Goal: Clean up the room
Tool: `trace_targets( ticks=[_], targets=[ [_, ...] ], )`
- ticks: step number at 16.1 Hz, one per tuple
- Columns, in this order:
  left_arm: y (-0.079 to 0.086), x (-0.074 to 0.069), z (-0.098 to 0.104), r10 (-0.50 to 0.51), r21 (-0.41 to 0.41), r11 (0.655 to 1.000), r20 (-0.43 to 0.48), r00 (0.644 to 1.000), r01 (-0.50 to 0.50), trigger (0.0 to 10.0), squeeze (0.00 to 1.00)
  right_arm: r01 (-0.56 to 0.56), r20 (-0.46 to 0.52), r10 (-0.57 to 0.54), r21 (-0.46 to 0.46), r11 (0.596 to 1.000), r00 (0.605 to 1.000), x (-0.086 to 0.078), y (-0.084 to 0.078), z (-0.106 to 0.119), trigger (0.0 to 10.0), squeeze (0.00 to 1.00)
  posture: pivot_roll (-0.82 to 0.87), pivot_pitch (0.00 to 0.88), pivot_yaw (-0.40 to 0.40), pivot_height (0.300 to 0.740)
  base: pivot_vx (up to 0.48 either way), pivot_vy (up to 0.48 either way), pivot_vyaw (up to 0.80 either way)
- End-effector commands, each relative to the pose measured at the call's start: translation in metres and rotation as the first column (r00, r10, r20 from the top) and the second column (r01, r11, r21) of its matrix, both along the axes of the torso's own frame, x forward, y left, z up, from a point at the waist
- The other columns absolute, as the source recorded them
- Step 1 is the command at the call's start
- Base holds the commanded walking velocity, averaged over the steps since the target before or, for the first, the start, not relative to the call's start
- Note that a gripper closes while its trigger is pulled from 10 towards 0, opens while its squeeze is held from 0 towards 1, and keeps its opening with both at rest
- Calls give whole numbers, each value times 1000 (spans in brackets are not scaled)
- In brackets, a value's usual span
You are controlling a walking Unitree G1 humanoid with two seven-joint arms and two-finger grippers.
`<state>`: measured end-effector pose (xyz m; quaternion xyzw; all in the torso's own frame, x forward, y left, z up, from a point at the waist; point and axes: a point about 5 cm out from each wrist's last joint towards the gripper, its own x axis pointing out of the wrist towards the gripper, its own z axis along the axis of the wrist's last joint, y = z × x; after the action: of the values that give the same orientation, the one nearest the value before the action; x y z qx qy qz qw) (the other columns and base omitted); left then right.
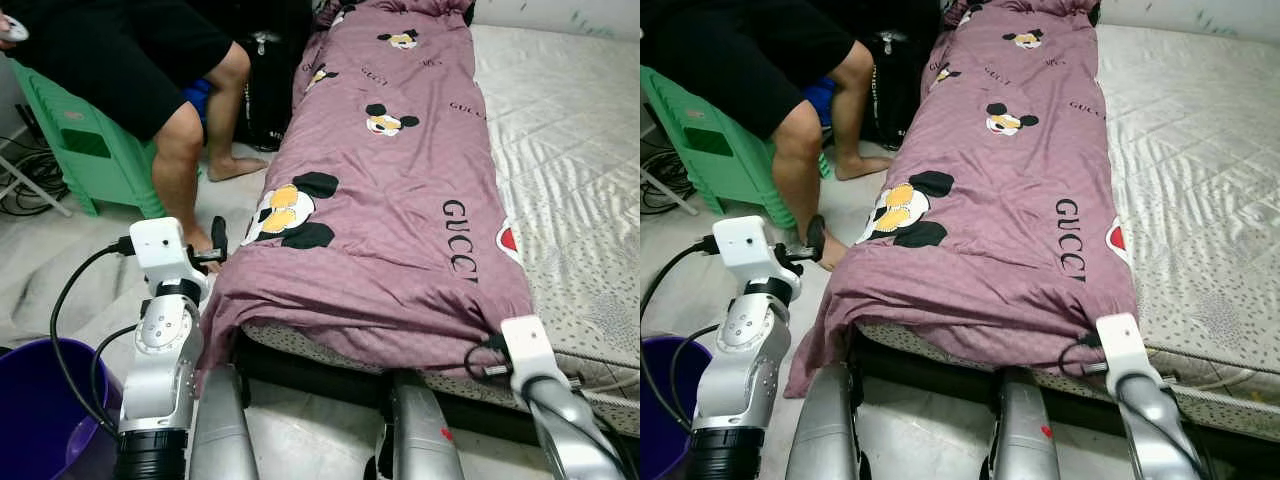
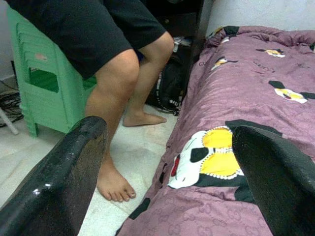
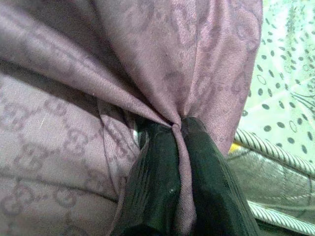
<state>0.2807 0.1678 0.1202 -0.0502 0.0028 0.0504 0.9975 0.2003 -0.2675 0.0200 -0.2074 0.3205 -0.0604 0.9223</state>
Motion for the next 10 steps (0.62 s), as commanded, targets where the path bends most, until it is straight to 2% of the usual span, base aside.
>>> trace_targets(
  ticks=[1, 4, 6, 7, 8, 10],
  targets=[
    [1, 1, 0, -1, 1, 1000, 0, 1000, 1, 10000, 0, 46, -55, -49, -42, 998, 997, -16, -15, -3, 0, 0, -79, 0, 6, 543, 0, 0, 0],
    [-2, 2, -2, -5, -4, 1000, -5, 1000, 5, 10000, 0, 49, -90, -52, -43, 998, 995, -27, -12, -8, 0, 0, -86, 0, 9, 543, 0, 0, 0],
    [-5, 4, -2, -12, -7, 1000, -6, 1000, 12, 10000, 0, 77, -183, -77, -7, 997, 980, -37, -11, -24, 0, 0, -85, 0, 10, 543, 0, 0, 0],
    [-4, 4, -2, -12, -7, 1000, -7, 1000, 12, 10000, 0, 101, -202, -100, -4, 995, 974, -38, -12, -27, 1804, 0, -85, 0, 10, 543, 0, 0, 0],
    [-1, 4, -3, -8, -4, 1000, -11, 1000, 8, 10000, 0, 127, -172, -131, -32, 991, 976, -32, -20, -25, 10000, 1000, -85, 0, 9, 543, 0, 0, 0],
    [0, 4, -4, -4, -2, 1000, -16, 1000, 4, 10000, 0, 156, -117, -163, -66, 986, 980, -23, -30, -19, 10000, 1000, -84, 0, 6, 543, 0, 0, 0]
  ],
)
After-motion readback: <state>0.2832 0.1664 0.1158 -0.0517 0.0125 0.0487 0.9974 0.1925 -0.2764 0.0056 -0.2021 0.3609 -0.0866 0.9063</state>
